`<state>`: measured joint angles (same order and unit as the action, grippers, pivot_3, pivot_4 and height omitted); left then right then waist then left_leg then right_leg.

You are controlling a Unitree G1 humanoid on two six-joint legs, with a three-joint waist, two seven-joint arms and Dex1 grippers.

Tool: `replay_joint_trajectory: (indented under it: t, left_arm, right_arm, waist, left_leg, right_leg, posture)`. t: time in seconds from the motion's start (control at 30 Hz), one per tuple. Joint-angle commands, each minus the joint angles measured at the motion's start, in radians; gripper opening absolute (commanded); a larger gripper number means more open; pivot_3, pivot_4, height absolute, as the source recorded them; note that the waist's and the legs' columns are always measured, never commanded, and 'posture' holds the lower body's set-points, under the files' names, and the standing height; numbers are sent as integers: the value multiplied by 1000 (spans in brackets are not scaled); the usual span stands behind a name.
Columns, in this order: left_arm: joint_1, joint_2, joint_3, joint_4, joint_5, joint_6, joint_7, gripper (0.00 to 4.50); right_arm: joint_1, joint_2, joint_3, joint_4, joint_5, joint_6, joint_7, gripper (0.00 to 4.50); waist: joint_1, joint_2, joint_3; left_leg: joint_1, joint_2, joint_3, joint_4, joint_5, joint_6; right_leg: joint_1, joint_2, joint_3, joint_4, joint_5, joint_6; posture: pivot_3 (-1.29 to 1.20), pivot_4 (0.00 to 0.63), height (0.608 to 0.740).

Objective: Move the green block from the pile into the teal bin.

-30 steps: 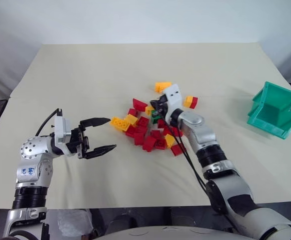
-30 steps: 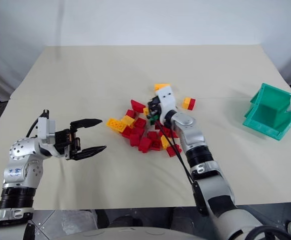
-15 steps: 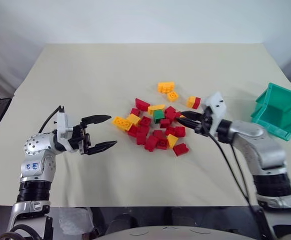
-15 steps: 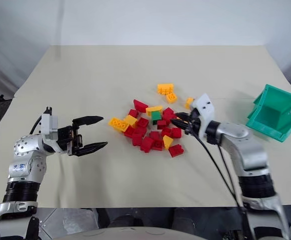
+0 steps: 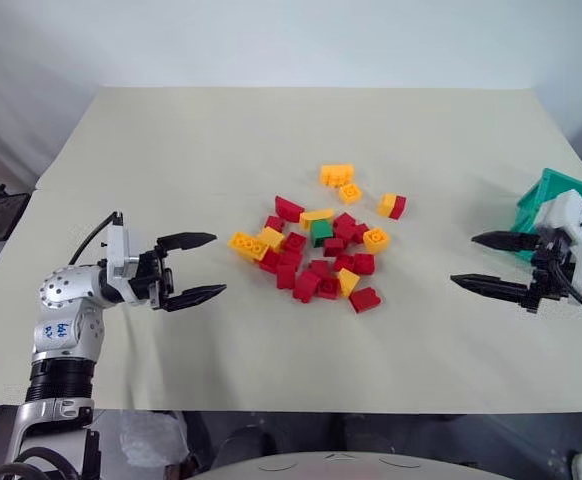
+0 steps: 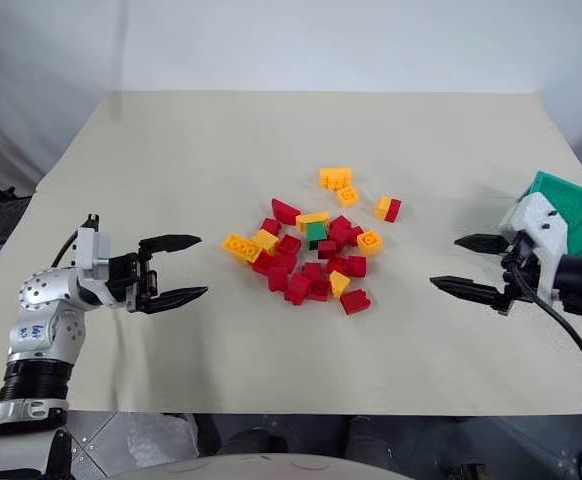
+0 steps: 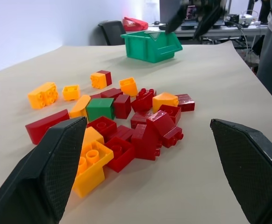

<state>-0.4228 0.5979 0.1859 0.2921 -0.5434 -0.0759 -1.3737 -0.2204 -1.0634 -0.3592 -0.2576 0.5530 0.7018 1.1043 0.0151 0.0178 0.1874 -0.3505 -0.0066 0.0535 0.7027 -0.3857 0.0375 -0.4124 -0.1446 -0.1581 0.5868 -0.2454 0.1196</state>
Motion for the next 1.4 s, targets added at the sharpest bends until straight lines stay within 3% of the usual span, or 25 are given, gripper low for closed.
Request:
replay_joint_trajectory:
  t: [0.03, 0.2, 0.33, 0.57, 0.9, 1.23, 1.4]
  left_arm:
    - [-17, 7, 11, 1, -1, -12, -6, 4500]
    - [-29, 1, 10, 1, 2, -15, 1, 4500]
    - [-23, -12, 6, -3, 4, -30, 2, 4500]
    - [19, -58, -19, -56, 1, -50, 6, 4500]
    - [50, -61, -13, -103, 0, -55, 31, 4500]
    - [60, -57, -9, -121, -3, -50, 50, 4500]
    - [59, -59, -10, -117, -2, -53, 54, 4500]
  right_arm:
    - [-86, 18, 54, -74, 27, 49, -70, 4461]
    - [-362, 178, 325, -56, -23, 124, -177, 4461]
    - [-586, 347, 556, 151, -180, 100, -222, 4461]
    - [-802, 551, 774, 542, -376, -63, -167, 4461]
    - [-897, 644, 831, 833, -551, -223, -130, 4461]
    - [-888, 582, 866, 750, -629, -169, 61, 4461]
    - [-884, 596, 859, 739, -641, -144, 73, 4461]
  waist:
    - [-1, 0, 0]
    - [-14, 0, 0]
    - [-20, 0, 0]
    - [-23, -1, 0]
    - [-29, -1, 0]
    - [-42, -1, 0]
    - [-43, -1, 0]
  left_leg:
    - [0, 0, 0, 0, 0, 0]
    - [0, 1, 0, 2, 0, 0]
    - [-2, 0, 0, 2, 0, 0]
    - [-5, -2, -2, 2, 0, 0]
    - [-4, 0, -2, 3, 0, 0]
    - [-2, 0, -2, 3, 0, 0]
    - [-2, 0, -2, 3, 0, 0]
  right_leg:
    - [0, 0, 0, 0, 0, 0]
    - [0, 0, 0, 1, 1, -2]
    - [-1, 0, 0, 1, 1, -1]
    - [-2, 0, -2, 0, 1, -1]
    - [-2, 0, -2, 0, 1, -1]
    - [-1, 0, -2, 1, 1, -1]
    - [-1, 1, -2, 1, 1, -1]
  posture:
    - [0, 150, 740]
    - [0, 150, 740]
    - [0, 150, 740]
    - [0, 150, 740]
    - [0, 150, 740]
    - [0, 150, 740]
    - [0, 150, 740]
